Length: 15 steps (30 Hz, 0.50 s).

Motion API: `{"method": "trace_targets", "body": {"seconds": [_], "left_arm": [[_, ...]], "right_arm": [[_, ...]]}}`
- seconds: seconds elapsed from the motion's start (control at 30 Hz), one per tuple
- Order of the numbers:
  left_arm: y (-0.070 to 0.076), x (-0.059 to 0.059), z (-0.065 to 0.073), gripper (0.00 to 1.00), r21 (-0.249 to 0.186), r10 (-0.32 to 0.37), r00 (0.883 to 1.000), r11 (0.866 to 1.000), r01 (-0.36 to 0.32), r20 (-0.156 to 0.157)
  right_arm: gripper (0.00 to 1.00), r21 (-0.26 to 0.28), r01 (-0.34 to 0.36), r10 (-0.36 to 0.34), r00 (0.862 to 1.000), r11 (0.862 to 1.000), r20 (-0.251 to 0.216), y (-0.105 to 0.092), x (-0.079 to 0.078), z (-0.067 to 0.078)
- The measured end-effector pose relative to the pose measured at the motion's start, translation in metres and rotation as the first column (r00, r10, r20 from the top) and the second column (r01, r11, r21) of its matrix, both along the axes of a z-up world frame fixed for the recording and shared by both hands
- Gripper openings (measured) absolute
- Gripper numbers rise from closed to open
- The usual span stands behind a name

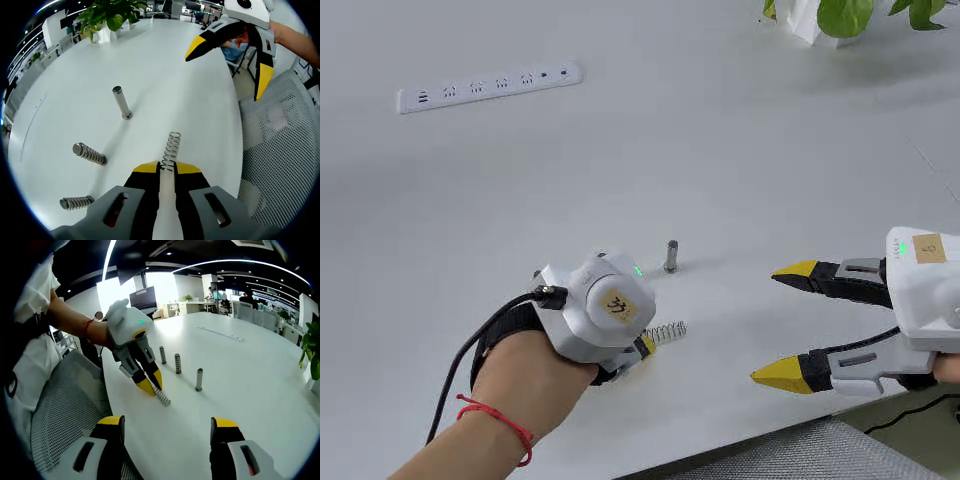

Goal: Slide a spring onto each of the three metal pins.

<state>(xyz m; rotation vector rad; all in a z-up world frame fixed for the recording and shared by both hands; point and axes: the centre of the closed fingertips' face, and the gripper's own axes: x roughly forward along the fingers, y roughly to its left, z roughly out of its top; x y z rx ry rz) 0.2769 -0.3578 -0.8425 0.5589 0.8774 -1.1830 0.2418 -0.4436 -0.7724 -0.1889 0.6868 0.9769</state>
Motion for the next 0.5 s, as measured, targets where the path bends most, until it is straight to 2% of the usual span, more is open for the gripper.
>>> {"method": "trace_targets", "body": {"seconds": [0.17, 0.2, 0.3, 0.37, 0.5], "left_arm": [[0.0023, -0.0004, -0.0066, 0.07, 0.018, -0.002, 1.000, 1.000, 0.002, -0.005], [0.0011, 0.0004, -0.0050, 0.07, 0.010, -0.007, 1.000, 1.000, 0.007, -0.001], [0.0018, 0.0007, -0.0052, 0.07, 0.023, -0.014, 1.000, 1.000, 0.014, -0.004], [0.0020, 0.0008, -0.0052, 0.07, 0.039, -0.023, 1.000, 0.999, 0.024, -0.021], [0.0017, 0.0010, -0.0066, 0.07, 0.073, -0.062, 0.998, 0.995, 0.063, -0.023]], "right_arm": [[0.68, 0.001, -0.002, 0.002, 1.000, 1.000, 0.003, -0.0001, 0.0007, 0.0004], [0.67, 0.000, -0.003, 0.003, 1.000, 1.000, 0.003, -0.0002, 0.0007, 0.0003], [0.67, 0.002, 0.004, -0.004, 1.000, 1.000, 0.004, -0.0010, 0.0016, 0.0005], [0.67, 0.000, 0.006, -0.006, 1.000, 1.000, 0.004, -0.0013, 0.0021, -0.0001], [0.67, -0.002, 0.007, -0.007, 1.000, 1.000, 0.004, -0.0005, 0.0029, -0.0008]]}}
